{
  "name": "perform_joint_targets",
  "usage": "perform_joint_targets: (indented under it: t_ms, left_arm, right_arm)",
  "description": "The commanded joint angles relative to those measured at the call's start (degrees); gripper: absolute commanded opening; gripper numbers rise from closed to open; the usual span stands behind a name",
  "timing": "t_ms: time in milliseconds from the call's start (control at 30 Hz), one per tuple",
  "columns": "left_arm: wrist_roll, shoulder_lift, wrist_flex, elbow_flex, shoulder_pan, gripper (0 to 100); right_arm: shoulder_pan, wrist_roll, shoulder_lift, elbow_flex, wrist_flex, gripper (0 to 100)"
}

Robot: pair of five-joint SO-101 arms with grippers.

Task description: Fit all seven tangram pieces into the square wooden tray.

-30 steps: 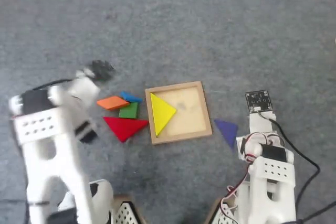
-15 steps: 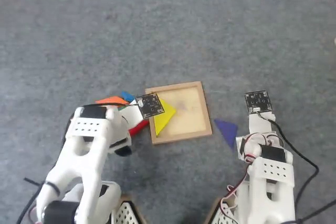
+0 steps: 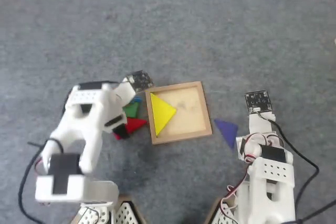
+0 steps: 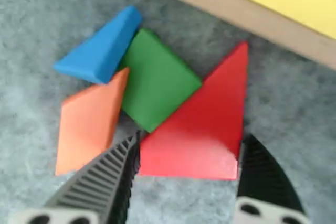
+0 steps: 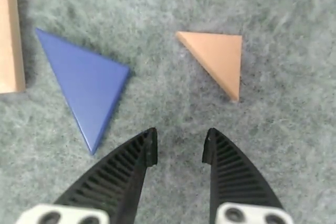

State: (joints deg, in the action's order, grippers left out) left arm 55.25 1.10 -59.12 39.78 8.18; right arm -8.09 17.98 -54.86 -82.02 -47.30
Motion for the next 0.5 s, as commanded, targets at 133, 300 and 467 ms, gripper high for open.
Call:
perform_joint_targets:
  t_ms: [133, 300, 467]
  left_arm:
    - [2.37, 6.51, -7.12, -4.53, -0.44, 20]
    - [0.18, 6.07, -5.01, -4.53, 2.55, 22]
    - [0.0, 6.42, -4.04, -7.96, 7.74, 27]
  right_arm:
    - [-0.48, 0.7, -1.1, 0.53, 0.92, 15.4]
    - [-0.48, 0.7, -1.1, 0.53, 0.92, 15.4]
    - [-0.48, 0.7, -1.1, 0.53, 0.92, 15.4]
